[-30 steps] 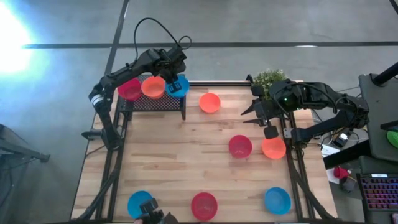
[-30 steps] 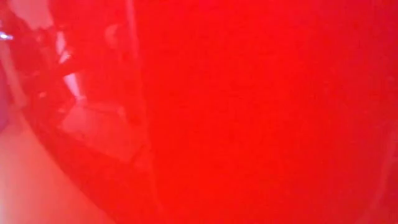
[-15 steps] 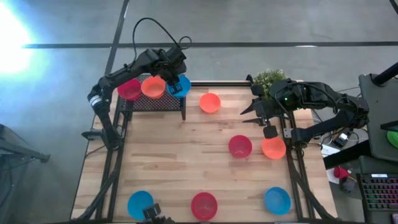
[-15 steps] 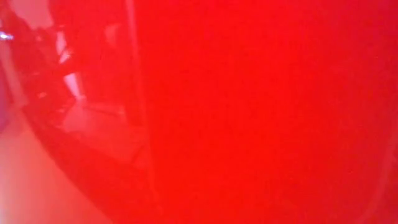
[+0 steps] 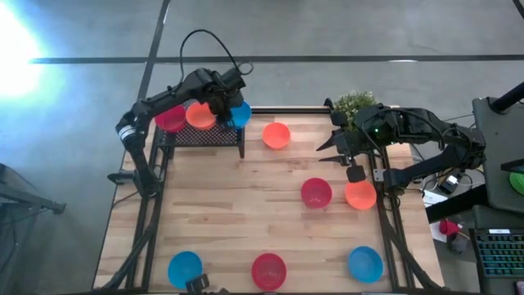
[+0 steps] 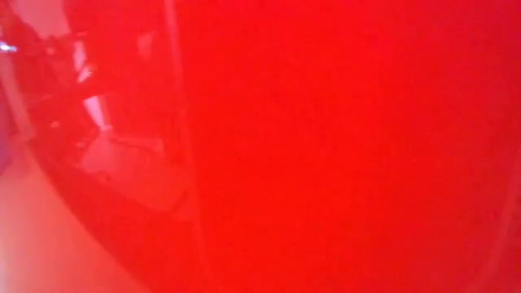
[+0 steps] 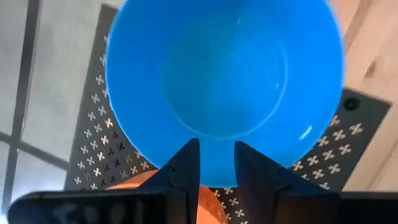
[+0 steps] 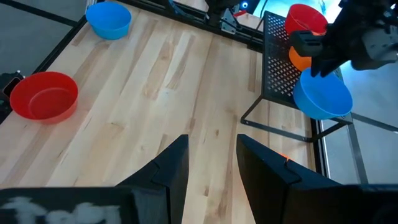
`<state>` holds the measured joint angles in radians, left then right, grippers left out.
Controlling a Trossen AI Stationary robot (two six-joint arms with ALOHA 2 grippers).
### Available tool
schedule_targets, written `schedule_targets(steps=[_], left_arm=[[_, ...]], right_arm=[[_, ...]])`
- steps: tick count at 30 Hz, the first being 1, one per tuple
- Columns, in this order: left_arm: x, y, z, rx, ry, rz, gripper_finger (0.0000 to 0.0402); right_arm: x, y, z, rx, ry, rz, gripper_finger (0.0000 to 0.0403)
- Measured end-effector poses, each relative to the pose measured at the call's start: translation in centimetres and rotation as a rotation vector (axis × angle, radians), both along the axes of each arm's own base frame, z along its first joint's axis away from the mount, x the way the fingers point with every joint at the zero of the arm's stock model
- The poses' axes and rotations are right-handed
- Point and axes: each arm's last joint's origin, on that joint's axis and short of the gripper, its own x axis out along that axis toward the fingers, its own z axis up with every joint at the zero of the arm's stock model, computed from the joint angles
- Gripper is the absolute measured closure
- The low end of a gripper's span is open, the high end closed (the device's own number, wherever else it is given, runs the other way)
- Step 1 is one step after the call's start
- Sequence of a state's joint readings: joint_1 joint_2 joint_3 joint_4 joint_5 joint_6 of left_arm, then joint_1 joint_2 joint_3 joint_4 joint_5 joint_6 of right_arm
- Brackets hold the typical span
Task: Pick & Place Mini bowls
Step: Put the top blue bowl on the shelf, then stack the left blue bowl on top of the blue bowl on the shelf
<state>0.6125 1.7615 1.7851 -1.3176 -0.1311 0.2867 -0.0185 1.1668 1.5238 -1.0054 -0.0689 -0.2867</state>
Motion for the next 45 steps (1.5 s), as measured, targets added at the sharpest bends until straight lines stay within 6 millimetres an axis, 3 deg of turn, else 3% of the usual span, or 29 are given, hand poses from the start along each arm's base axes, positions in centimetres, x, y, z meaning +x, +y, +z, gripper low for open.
schedule_targets(steps=[29,37,45], left_arm=[[-0.6,0.1,-0.1,0.088,0.098,0.034,0.0310],[-0.8,-0.5,2.3,0.106,-0.004,0.128,0.0310],[-3.3,-5.4,6.5,0.107,-0.104,0.172,0.0310]], right_arm=[[0.0,0.0,0.0,0.020,0.002,-0.015,0.0271],[0.0,0.0,0.0,0.020,0.002,-0.015,0.0271],[0.0,0.0,0.0,0.007,0.001,-0.006,0.0271]])
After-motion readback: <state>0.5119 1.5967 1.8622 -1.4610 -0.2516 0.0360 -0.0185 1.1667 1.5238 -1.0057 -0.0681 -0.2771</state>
